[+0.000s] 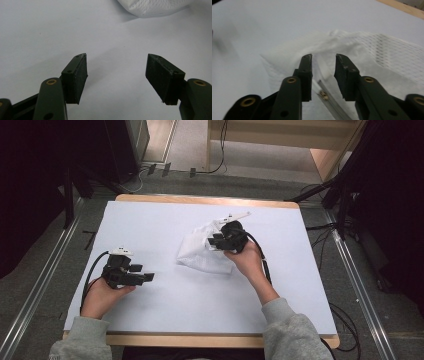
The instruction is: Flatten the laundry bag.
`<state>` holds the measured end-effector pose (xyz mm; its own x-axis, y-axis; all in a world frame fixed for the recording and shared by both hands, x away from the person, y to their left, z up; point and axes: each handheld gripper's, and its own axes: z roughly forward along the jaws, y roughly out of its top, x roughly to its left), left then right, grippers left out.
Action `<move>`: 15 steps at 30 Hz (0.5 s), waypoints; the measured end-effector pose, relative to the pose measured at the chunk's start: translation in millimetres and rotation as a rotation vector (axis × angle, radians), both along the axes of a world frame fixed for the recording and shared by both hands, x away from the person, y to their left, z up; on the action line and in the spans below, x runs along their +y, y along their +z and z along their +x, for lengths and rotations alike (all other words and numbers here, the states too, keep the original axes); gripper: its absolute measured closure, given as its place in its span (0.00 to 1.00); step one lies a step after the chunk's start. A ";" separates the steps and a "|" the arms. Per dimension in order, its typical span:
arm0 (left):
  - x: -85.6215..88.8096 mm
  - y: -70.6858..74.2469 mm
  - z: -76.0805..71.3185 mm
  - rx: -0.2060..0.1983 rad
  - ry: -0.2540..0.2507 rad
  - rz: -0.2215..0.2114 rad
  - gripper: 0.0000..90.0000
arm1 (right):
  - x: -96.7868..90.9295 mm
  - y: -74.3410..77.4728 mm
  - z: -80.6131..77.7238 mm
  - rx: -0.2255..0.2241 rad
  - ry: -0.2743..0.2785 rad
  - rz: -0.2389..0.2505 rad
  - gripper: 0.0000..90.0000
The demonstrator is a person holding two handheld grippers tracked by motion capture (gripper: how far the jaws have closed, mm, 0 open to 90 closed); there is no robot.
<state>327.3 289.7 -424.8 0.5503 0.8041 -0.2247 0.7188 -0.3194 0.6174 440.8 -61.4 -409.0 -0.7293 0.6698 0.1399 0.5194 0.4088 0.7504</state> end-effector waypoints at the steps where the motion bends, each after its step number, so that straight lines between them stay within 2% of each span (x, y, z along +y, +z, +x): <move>1: -0.9 0.0 0.4 -0.002 -0.001 -0.003 0.39 | -3.0 -1.7 2.1 0.003 -0.015 -0.014 0.71; 3: -3.0 0.4 2.7 -0.007 0.001 -0.019 0.39 | -8.7 -5.7 6.5 -0.008 -0.042 -0.048 0.65; 4: -5.6 1.3 5.2 -0.003 0.001 -0.029 0.39 | -13.6 -8.0 9.4 0.006 -0.054 -0.054 0.63; 7: -17.2 3.8 15.1 -0.026 -0.015 -0.021 0.40 | -18.3 -9.0 8.8 0.023 -0.067 -0.044 0.63; 8: -21.1 4.2 18.6 -0.029 -0.017 -0.031 0.40 | -20.0 -9.1 7.3 0.018 -0.067 -0.041 0.63; 10: -29.8 3.9 26.6 -0.028 -0.034 -0.042 0.40 | -23.3 -9.2 3.8 0.017 -0.065 -0.048 0.63; 12: -37.7 3.3 32.6 -0.028 -0.050 -0.033 0.41 | -25.5 -9.5 2.1 0.018 -0.065 -0.047 0.62; 15: -51.3 2.9 43.6 -0.036 -0.078 -0.030 0.41 | -27.7 -11.4 1.2 0.016 -0.063 -0.047 0.55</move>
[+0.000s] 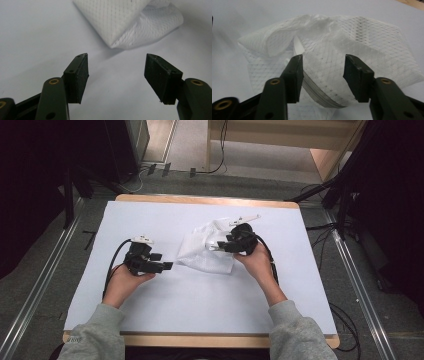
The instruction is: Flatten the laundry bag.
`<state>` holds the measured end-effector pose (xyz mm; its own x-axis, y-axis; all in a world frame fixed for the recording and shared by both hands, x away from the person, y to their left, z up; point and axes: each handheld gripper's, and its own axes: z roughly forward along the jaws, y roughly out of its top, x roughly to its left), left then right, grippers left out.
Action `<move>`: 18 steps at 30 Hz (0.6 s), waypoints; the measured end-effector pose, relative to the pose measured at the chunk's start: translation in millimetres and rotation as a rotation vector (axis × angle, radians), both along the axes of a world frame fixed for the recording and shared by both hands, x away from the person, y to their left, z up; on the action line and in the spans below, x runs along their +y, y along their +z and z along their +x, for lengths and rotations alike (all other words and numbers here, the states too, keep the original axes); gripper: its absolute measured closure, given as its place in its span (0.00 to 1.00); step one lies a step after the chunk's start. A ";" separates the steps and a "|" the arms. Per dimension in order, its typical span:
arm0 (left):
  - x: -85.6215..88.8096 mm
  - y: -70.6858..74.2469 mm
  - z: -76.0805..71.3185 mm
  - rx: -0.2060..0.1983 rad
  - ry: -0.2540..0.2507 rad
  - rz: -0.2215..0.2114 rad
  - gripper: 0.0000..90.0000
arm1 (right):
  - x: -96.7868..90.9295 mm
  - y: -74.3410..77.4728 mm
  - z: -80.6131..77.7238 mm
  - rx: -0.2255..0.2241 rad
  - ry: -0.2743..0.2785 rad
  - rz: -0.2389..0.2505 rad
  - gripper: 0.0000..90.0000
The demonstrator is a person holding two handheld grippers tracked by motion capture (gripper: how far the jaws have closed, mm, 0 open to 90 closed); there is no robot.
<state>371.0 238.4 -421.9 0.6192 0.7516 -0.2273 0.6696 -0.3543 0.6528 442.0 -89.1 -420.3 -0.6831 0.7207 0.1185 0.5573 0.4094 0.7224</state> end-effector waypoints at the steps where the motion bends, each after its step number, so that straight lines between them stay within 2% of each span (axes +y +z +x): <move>1: -4.2 0.0 3.9 -0.003 -0.011 0.004 0.41 | -0.2 -1.3 0.9 -0.008 0.002 0.001 0.51; 5: -18.2 -1.2 19.9 -0.025 -0.020 -0.016 0.41 | 2.7 -10.0 7.3 -0.029 -0.002 -0.002 0.38; 6: -21.8 -2.6 23.7 -0.030 -0.017 -0.027 0.40 | 5.7 -17.7 10.0 0.019 0.009 0.006 0.35; 7: -25.0 -4.1 27.6 -0.028 -0.020 -0.034 0.40 | 5.7 -17.7 10.0 0.019 0.009 0.006 0.35; 8: -28.5 -6.5 31.3 -0.025 -0.028 -0.040 0.39 | 7.1 -21.2 10.2 0.045 0.014 0.004 0.35; 9: -31.8 -9.1 34.7 -0.020 -0.034 -0.038 0.38 | 9.4 -27.3 10.4 0.067 0.023 -0.006 0.38; 12: -41.2 -18.6 42.1 -0.009 -0.038 -0.030 0.38 | 10.6 -31.4 9.7 0.081 0.031 -0.005 0.41; 16: -50.0 -29.2 47.0 -0.006 -0.034 0.062 0.42 | 12.9 -38.3 6.3 0.099 0.051 -0.020 0.52; 17: -50.2 -30.8 47.9 0.000 -0.032 0.067 0.50 | 12.9 -40.4 4.3 0.104 0.052 -0.019 0.61; 18: -50.0 -31.9 48.5 0.003 -0.025 0.067 0.50 | 12.9 -40.4 4.3 0.104 0.052 -0.019 0.61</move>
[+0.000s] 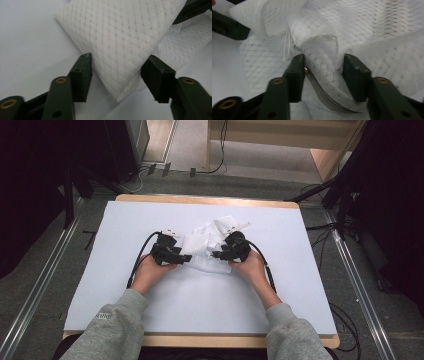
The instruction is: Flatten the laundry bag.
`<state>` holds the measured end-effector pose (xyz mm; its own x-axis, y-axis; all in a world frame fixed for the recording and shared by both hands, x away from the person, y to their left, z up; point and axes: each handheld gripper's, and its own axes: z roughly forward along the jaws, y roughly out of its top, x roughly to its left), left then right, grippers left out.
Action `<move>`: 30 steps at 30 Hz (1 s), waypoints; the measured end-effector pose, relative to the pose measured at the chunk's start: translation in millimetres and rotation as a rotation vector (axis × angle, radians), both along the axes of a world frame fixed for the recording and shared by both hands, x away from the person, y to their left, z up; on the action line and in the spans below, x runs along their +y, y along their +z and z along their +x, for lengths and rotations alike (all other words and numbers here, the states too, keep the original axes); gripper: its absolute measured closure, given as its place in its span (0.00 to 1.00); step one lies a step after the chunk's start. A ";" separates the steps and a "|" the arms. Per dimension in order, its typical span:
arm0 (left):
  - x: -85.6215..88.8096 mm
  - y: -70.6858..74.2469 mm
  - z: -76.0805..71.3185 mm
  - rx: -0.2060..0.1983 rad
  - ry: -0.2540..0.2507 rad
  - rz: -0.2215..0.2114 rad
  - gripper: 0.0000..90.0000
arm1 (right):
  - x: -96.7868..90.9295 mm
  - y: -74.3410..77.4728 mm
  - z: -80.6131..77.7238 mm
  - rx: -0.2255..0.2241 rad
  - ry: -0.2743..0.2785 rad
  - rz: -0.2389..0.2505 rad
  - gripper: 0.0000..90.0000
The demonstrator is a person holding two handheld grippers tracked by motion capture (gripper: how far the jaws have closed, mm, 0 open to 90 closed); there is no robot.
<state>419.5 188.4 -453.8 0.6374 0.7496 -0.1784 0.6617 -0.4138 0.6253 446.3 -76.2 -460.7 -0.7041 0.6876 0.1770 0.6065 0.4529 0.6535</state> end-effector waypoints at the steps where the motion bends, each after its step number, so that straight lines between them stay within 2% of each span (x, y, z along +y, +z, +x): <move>1: 0.8 -0.5 0.7 0.005 -0.003 -0.005 0.56 | 0.1 -0.3 -1.6 -0.007 -0.007 -0.006 0.69; 2: 1.5 -0.8 1.4 0.003 -0.003 -0.001 0.60 | -0.7 -0.3 -3.1 -0.021 -0.010 -0.019 0.75; 4: 3.0 -1.1 2.8 0.031 0.014 -0.038 0.69 | -2.4 0.3 -5.6 -0.022 -0.014 -0.012 0.85; 6: 4.5 -0.7 3.5 0.036 0.016 -0.057 0.80 | -4.6 2.3 -7.4 -0.019 -0.021 -0.012 0.92; 9: 7.8 1.4 3.7 0.042 0.006 -0.081 0.94 | -8.8 5.8 -8.2 -0.025 -0.023 -0.003 0.95; 13: 19.9 7.3 5.5 0.068 0.026 -0.162 0.97 | -18.2 15.8 -10.5 -0.045 -0.036 0.022 0.96; 15: 27.7 10.3 6.0 0.076 0.039 -0.194 0.98 | -24.7 20.9 -11.0 -0.052 -0.041 0.049 0.96; 18: 40.3 12.9 6.1 0.095 0.065 -0.243 0.98 | -33.9 26.3 -11.9 -0.054 -0.042 0.066 0.96; 20: 46.5 13.4 6.5 0.100 0.075 -0.247 0.98 | -38.4 27.4 -12.8 -0.045 -0.048 0.073 0.96; 24: 57.4 10.5 8.4 0.142 0.101 -0.278 0.97 | -44.5 25.6 -13.7 -0.022 -0.040 0.083 0.98; 25: 59.9 9.3 8.9 0.154 0.108 -0.274 0.96 | -45.4 25.0 -14.1 -0.015 -0.039 0.085 0.98; 30: 66.2 6.8 9.6 0.163 0.120 -0.259 0.97 | -51.7 25.0 -17.3 -0.004 -0.045 0.096 0.98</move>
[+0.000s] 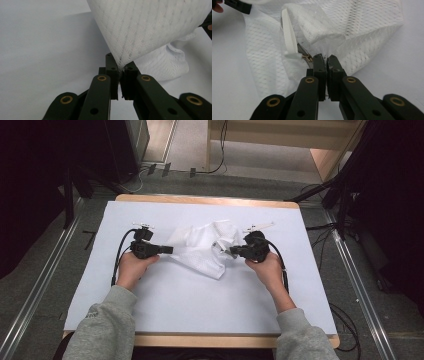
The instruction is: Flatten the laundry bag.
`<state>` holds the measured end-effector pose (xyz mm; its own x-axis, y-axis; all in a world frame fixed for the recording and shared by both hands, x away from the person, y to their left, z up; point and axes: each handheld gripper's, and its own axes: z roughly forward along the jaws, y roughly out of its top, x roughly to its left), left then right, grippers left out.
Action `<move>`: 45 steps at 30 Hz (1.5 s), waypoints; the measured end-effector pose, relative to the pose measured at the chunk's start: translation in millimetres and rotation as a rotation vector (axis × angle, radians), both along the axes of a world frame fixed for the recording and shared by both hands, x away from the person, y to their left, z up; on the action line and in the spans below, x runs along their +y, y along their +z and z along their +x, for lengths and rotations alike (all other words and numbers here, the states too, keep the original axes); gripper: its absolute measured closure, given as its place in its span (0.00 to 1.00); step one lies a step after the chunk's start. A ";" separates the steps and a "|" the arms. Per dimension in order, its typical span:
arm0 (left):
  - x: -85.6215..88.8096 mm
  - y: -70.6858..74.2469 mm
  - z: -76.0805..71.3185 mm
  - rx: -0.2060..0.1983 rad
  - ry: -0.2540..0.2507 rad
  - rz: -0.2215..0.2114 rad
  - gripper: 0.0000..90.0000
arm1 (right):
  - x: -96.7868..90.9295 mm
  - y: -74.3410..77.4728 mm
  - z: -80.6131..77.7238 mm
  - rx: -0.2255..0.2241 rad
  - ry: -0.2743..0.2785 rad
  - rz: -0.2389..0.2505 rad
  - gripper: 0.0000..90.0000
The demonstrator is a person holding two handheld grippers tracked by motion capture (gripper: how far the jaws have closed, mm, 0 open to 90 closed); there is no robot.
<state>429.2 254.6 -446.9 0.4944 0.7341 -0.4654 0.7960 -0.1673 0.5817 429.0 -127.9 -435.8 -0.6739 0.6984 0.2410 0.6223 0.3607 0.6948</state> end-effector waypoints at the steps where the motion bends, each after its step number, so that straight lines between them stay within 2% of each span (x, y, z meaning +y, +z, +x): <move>1: 0.8 -0.1 0.1 0.001 0.003 0.004 0.97 | -1.6 0.4 -0.4 0.000 0.000 0.001 0.98; 4: 3.8 -0.5 0.3 0.005 0.015 0.003 0.97 | -8.6 1.8 -2.2 0.011 -0.008 0.009 0.98; 6: 5.1 -1.4 0.3 0.005 0.021 0.029 0.98 | -13.2 2.9 -3.7 0.005 -0.019 0.004 0.99; 8: 7.0 -3.6 1.2 0.020 0.030 0.029 0.97 | -21.4 3.5 -4.2 0.005 -0.032 0.004 1.00; 11: 8.9 -6.2 2.2 0.030 0.038 0.053 0.95 | -26.3 2.4 -4.2 0.011 -0.044 0.001 1.00; 13: 10.8 -6.9 2.6 0.036 0.044 0.048 0.94 | -29.5 0.7 -4.7 0.022 -0.054 -0.002 1.00; 22: 24.1 -4.7 2.5 0.033 0.081 0.061 0.88 | -35.4 -3.5 -7.1 0.033 -0.062 -0.016 0.98; 27: 25.4 1.1 -0.7 0.020 0.060 0.061 0.82 | -41.8 -3.1 -9.9 0.035 -0.071 -0.009 0.94; 32: 23.6 10.6 -8.4 0.003 0.034 0.076 0.76 | -43.2 0.6 -16.5 0.026 -0.068 -0.002 0.89; 35: 24.1 17.5 -14.0 -0.022 0.025 0.079 0.73 | -42.3 2.9 -21.4 0.013 -0.056 -0.003 0.86; 40: 23.8 29.3 -23.4 -0.054 0.009 0.073 0.69 | -42.8 12.0 -29.5 -0.024 -0.052 0.014 0.79; 42: 22.0 32.0 -26.2 -0.062 0.002 0.067 0.67 | -43.1 13.1 -31.2 -0.029 -0.048 0.015 0.71; 45: 18.4 35.7 -29.9 -0.074 -0.014 0.070 0.65 | -41.4 11.2 -31.0 -0.035 -0.035 0.010 0.54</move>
<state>399.3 273.0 -411.2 0.5356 0.7564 -0.3755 0.7489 -0.2199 0.6252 398.0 -169.2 -424.6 -0.6571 0.7195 0.2246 0.6097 0.3321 0.7197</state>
